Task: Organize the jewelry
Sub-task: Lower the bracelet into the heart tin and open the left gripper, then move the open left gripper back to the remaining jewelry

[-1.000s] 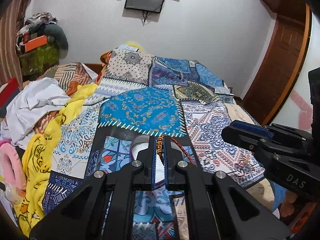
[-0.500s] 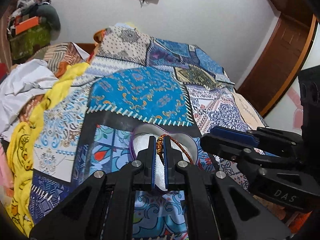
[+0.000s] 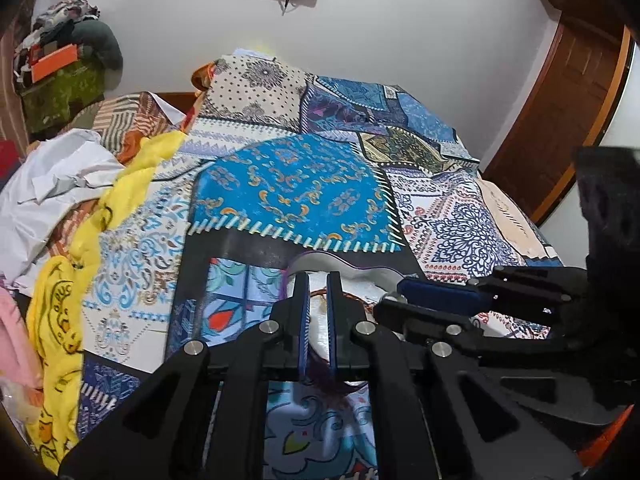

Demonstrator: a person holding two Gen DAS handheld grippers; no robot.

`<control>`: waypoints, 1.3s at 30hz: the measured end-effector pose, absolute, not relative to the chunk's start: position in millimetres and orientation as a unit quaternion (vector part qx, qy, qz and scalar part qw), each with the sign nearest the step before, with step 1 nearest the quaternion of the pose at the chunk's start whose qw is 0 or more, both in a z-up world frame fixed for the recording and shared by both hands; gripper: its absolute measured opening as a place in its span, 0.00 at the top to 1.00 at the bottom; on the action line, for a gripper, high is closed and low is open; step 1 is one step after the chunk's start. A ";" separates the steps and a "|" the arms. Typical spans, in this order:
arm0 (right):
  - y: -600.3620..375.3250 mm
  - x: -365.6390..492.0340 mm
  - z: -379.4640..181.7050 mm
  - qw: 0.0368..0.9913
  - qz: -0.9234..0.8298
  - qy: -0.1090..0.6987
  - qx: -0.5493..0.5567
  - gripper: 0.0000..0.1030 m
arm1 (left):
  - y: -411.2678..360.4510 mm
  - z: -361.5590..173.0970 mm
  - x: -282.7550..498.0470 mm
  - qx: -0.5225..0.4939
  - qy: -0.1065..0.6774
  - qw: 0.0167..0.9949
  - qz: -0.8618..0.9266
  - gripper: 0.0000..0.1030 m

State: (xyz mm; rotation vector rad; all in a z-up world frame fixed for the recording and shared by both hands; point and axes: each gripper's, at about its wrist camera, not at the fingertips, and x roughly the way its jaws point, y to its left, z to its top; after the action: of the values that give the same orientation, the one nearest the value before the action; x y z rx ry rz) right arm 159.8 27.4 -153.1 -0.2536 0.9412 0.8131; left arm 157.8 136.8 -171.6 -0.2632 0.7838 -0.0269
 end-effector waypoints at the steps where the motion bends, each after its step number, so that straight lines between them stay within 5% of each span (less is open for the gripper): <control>1: 28.0 159.3 -154.2 0.804 0.381 0.441 -0.120 0.81 | 137.3 -170.8 157.1 -0.126 0.380 0.916 -0.010 0.95; 8: 34.7 152.8 -156.6 0.803 0.379 0.439 -0.136 0.81 | 141.5 -163.8 144.2 -0.111 0.375 0.920 0.014 0.87; 14: 35.5 154.8 -158.3 0.797 0.376 0.454 -0.130 0.81 | 146.3 -156.5 133.4 -0.113 0.367 0.923 0.031 0.68; 18: 32.3 154.3 -155.8 0.801 0.362 0.457 -0.133 0.68 | 146.7 -149.9 130.4 -0.113 0.364 0.924 0.035 0.67; 39: -53.0 134.2 -93.3 0.867 0.306 0.383 -0.091 0.68 | 80.5 -102.6 112.2 -0.061 0.334 0.941 0.003 0.57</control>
State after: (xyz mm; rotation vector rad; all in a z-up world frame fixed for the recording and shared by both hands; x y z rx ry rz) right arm 134.2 -53.0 -93.3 -0.1906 0.8023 0.6397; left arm 112.2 80.5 -102.6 -0.1236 0.6811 0.0067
